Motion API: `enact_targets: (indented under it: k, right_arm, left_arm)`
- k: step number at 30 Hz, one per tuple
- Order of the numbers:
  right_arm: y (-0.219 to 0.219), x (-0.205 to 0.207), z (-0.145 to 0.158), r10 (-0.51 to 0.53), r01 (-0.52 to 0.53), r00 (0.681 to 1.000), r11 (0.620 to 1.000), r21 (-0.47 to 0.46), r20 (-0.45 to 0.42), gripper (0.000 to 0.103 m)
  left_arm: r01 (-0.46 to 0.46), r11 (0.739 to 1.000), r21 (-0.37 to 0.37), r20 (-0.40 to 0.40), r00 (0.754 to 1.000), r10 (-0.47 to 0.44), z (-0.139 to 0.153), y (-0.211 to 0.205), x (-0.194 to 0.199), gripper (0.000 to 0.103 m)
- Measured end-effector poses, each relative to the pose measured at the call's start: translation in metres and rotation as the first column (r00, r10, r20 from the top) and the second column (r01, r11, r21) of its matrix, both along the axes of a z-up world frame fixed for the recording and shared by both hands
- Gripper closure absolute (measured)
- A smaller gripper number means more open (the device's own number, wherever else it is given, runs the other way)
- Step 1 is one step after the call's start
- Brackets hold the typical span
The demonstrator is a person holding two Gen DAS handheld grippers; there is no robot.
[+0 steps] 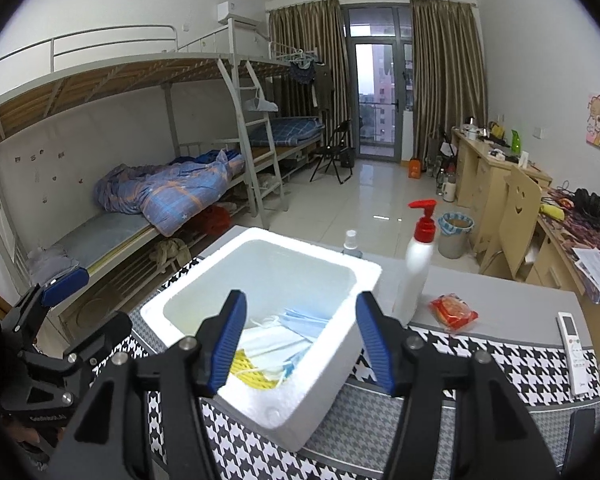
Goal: Organize soft objects
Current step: 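Withdraw both tools from the foam box back over the table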
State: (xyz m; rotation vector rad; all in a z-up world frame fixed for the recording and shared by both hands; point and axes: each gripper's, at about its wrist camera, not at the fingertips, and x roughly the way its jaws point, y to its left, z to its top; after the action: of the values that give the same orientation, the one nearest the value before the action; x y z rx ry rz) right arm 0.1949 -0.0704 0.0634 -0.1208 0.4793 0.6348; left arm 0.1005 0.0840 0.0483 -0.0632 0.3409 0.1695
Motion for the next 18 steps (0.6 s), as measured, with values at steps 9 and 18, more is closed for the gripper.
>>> enact_targets:
  k: [9, 18]
  right_arm:
    - [-0.021, -0.003, 0.000, -0.019, 0.019, 1.000, 1.000, 0.009, 0.009, 0.042]
    - [-0.041, -0.004, -0.002, -0.036, 0.036, 0.999, 0.999, 0.014, 0.010, 0.042]
  left_arm:
    - [0.034, 0.999, 0.010, 0.005, 0.999, -0.035, 0.005, -0.020, -0.003, 0.001]
    - [0.062, 0.998, 0.008, 0.005, 0.998, -0.062, 0.005, -0.037, -0.005, 0.001]
